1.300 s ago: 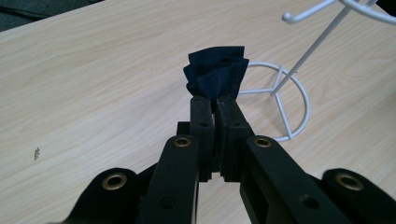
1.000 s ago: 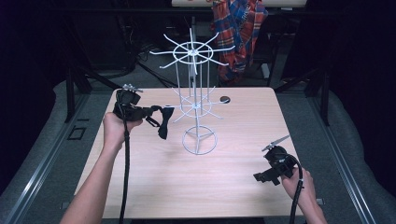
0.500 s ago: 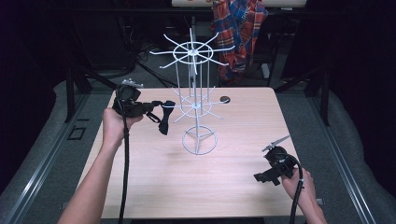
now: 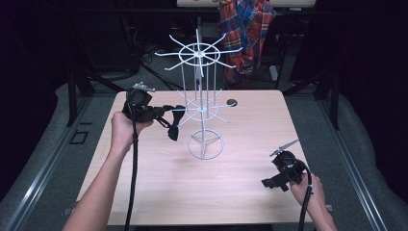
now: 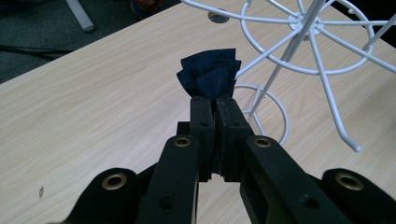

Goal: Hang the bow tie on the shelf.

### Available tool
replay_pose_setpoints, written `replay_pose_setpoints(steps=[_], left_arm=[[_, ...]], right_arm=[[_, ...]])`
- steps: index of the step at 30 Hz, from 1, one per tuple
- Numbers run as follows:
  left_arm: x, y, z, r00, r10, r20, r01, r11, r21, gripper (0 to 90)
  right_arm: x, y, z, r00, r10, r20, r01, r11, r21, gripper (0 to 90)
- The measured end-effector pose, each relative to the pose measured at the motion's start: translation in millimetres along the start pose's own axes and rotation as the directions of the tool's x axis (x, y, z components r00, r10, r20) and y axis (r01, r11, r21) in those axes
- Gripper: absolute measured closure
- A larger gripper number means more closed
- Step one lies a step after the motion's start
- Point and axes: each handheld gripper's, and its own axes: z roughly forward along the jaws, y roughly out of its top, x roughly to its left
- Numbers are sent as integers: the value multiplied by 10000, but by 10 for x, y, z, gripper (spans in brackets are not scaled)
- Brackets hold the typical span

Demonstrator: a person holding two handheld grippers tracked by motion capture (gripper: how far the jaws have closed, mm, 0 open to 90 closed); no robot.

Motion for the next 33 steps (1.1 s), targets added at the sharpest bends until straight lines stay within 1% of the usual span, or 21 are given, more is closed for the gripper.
replay_pose_setpoints(steps=[2,4,6,9,10,15,17,22,24,26,28,30,32,33], left_arm=[[-6,2,5,10000,83,-14,-83,10000,41,871],[-25,-4,21,10000,33,-73,-34,10000,-75,872],[-29,-10,30,10000,30,-92,-32,9999,-121,871],[-35,-22,37,9999,63,-119,-65,9999,-141,871],[-42,-20,35,9996,190,-211,-192,9998,-105,872],[-72,-15,38,9984,380,-407,-382,9993,-22,871],[-74,-17,39,9984,414,-389,-415,9991,-14,871],[-136,-36,51,9945,675,-800,-673,9977,46,869],[-189,-48,63,9878,949,-1231,-950,9955,55,869],[-236,-61,80,9814,1132,-1552,-1140,9935,37,868],[-267,-68,91,9743,1358,-1797,-1363,9906,95,866],[-304,-79,112,9653,1577,-2079,-1578,9873,166,863],[-325,-97,147,9637,1666,-2084,-1654,9859,234,859],[-333,-109,165,9658,1626,-2022,-1609,9867,250,859]], right_arm=[[0,-1,-1,10000,0,2,0,10000,-8,150],[-3,-1,1,10000,-22,17,22,10000,-49,150],[-2,-2,2,10000,35,22,-35,10000,-15,150],[4,-4,5,9999,148,-53,-149,9998,-116,150],[2,-4,5,9999,137,-60,-137,9999,-94,150],[-2,-4,5,9999,113,-72,-113,9999,-87,150],[-1,-5,7,9999,122,-51,-122,9999,-90,150],[0,-3,0,10000,45,42,-45,10000,-4,150],[0,-2,3,10000,46,45,-46,10000,1,150],[1,1,8,10000,49,-78,-49,10000,-3,150],[0,0,3,10000,14,31,-14,10000,38,150],[0,0,1,10000,17,37,-17,10000,25,150],[1,-2,3,10000,42,57,-42,10000,5,150],[0,-3,4,10000,46,58,-46,10000,9,150]])
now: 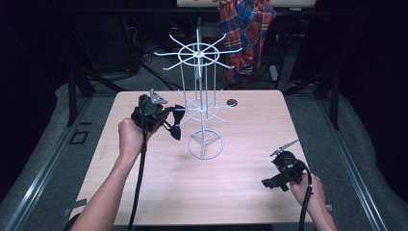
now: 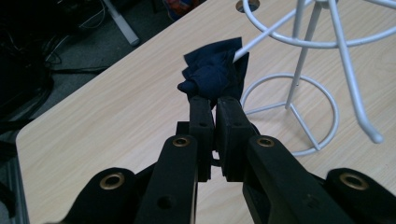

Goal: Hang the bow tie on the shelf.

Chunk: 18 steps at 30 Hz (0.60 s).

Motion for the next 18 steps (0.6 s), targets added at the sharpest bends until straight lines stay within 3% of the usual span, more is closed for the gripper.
replay_pose_setpoints(steps=[8,12,18], left_arm=[[-49,-34,123,9985,-329,433,345,9988,-357,872],[-79,-18,156,9984,-208,525,231,9988,-443,884],[-93,-16,204,9943,-153,1051,239,9965,-805,894]], right_arm=[[1,0,-3,10000,24,35,-24,10000,-41,150],[-4,-3,6,10000,67,-35,-67,10000,-69,150],[-5,1,1,10000,-28,38,28,10000,13,150]])
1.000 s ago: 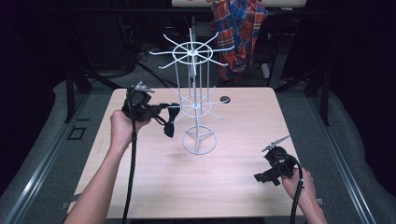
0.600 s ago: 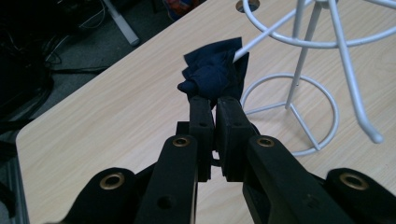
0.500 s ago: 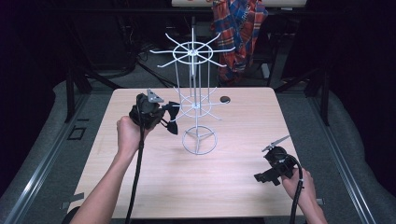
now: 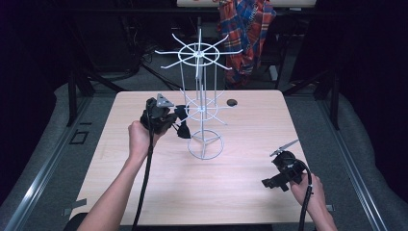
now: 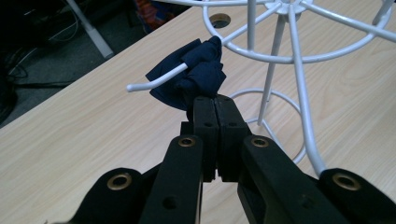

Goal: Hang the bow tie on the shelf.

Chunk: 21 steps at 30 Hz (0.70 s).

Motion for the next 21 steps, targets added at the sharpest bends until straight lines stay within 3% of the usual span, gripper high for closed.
replay_pose_setpoints(steps=[4,7,11,21], left_arm=[[-2,-5,26,9994,-44,342,48,9999,-120,896],[3,-10,40,9993,28,378,-24,9999,-107,896],[27,-29,47,9995,-61,315,67,9998,-184,877],[135,-97,27,9971,-212,736,239,9991,-354,813]], right_arm=[[1,1,-6,10000,-28,79,27,10000,51,150],[-4,4,-12,9998,-98,143,97,9999,130,150],[8,2,8,9999,43,-114,-43,10000,-49,150],[2,5,1,10000,32,-12,-32,10000,-7,150]])
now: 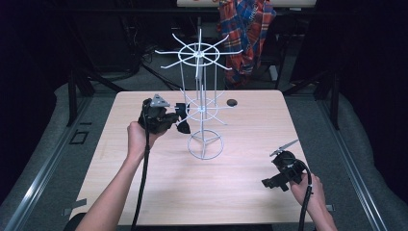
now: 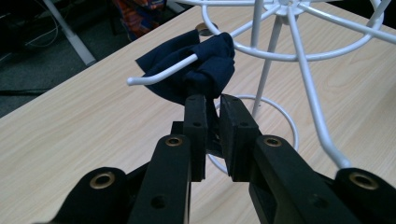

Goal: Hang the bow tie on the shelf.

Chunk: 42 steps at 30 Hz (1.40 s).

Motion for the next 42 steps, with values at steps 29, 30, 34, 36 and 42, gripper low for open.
replay_pose_setpoints(steps=[29,30,34,36,42], left_arm=[[257,-329,-367,9974,-716,-40,717,9967,388,261],[265,-363,-390,9971,-745,-131,750,9962,437,242],[274,-460,-442,9954,-838,-460,870,9934,746,156],[270,-515,-470,9948,-835,-589,887,9919,908,144],[216,-652,-480,9924,-507,-1122,716,9791,1905,71]], right_arm=[[10,-5,-9,10000,-44,30,44,10000,-68,150],[12,-5,-9,10000,-30,55,30,10000,-85,150],[21,2,-21,9999,-113,126,113,9999,-2,150],[29,2,-9,9999,-89,-49,89,10000,-16,150],[41,6,-14,9999,-147,91,147,9999,54,150]])
